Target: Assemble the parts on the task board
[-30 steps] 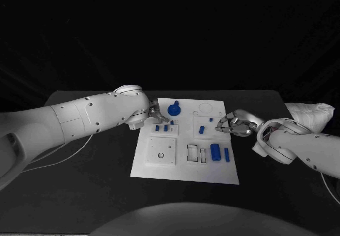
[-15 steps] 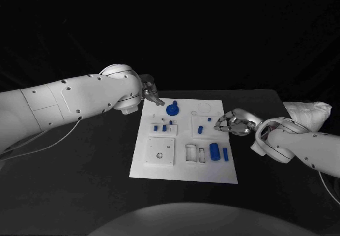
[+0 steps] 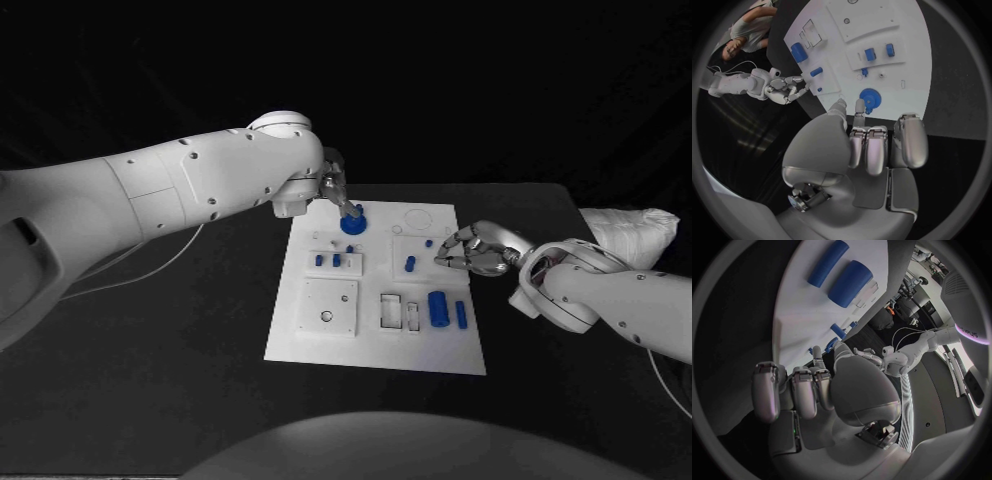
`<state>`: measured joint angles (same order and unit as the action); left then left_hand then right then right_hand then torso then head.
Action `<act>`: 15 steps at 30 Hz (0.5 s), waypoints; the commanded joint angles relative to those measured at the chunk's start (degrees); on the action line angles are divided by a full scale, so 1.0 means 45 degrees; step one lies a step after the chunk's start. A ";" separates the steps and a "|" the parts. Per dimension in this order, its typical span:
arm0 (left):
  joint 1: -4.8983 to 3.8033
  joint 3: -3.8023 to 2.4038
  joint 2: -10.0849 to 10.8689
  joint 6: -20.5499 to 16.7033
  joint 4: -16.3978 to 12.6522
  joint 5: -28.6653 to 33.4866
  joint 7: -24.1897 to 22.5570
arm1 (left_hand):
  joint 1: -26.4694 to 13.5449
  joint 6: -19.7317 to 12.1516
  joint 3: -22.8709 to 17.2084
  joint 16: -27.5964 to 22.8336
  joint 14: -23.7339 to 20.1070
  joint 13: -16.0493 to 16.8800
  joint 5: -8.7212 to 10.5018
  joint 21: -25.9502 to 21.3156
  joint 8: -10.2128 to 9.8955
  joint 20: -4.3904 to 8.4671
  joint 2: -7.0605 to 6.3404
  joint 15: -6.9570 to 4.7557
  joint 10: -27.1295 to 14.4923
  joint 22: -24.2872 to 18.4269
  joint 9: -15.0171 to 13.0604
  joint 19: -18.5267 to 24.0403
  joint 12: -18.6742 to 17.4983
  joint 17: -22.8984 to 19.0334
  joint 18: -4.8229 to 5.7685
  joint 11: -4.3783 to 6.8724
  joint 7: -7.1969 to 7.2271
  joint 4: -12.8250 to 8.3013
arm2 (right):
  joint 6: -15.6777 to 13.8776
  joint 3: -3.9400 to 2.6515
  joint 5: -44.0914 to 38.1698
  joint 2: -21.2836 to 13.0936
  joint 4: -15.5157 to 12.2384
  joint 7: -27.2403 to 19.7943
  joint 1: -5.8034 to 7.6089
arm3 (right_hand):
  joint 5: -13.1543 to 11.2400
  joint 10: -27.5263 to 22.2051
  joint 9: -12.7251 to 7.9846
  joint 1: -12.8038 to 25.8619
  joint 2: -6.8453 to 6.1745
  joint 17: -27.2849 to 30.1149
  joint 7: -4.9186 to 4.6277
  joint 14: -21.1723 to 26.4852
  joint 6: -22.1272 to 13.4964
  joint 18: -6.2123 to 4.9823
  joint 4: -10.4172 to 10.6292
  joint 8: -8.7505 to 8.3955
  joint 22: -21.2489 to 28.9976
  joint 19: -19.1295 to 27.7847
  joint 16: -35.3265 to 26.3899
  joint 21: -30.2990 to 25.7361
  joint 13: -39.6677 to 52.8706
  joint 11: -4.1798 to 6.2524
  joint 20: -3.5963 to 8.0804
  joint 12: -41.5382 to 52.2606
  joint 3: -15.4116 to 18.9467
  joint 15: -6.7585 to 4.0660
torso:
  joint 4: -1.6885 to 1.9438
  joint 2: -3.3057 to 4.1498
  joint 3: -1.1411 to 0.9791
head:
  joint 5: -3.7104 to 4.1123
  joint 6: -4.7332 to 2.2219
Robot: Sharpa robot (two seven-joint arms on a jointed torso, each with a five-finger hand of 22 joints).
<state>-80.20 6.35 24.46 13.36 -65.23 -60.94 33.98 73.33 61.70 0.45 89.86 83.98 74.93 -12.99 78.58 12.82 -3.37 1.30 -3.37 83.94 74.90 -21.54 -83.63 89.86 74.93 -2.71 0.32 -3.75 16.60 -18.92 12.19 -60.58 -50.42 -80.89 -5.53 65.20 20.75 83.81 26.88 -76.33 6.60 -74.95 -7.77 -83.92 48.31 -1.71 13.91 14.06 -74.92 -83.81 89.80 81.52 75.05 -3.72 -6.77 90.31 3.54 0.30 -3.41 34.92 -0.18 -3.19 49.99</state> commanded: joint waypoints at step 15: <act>0.0375 -0.0018 -0.2107 0.2492 0.3076 0.0082 0.1899 | -0.0117 0.0176 0.0065 0.0032 0.1338 0.3349 -0.0329 0.0278 -0.0423 0.0085 -0.0021 -0.0017 0.1346 0.2693 0.0235 -0.0346 0.0031 0.3349 0.0095 0.0059 0.0028 -0.0222 | -0.0033 0.0001 -0.0030 -0.0005 -0.0168 -0.0205 0.0020 | 0.0072 0.1375 -0.0016 -0.0067 -0.0032 -0.3345 -0.0027 -0.1352 0.0082 -0.0168 0.0059 -0.0038 -0.2625 0.0058 0.0044 0.0005 0.3322 -0.0032 0.0007 -0.0068 -0.0057 0.0034 | -0.0023 0.0037 0.0023 | -0.0087 0.0003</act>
<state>-78.73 6.30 15.38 23.32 -51.45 -60.05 39.17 72.05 62.06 0.59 89.86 83.98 74.93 -14.29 79.59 11.06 -3.16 1.33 -3.37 83.94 74.90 -20.52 -83.85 89.86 74.92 -2.71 0.32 -3.55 15.91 -19.01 12.19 -60.57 -50.40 -81.52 -5.76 65.27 20.75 83.81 26.88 -76.32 6.60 -74.94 -7.77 -83.92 48.31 -1.70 14.08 14.06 -74.91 -83.81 89.80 81.52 75.09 -3.72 -6.77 90.20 3.37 0.30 -3.57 35.13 -0.07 -3.68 49.99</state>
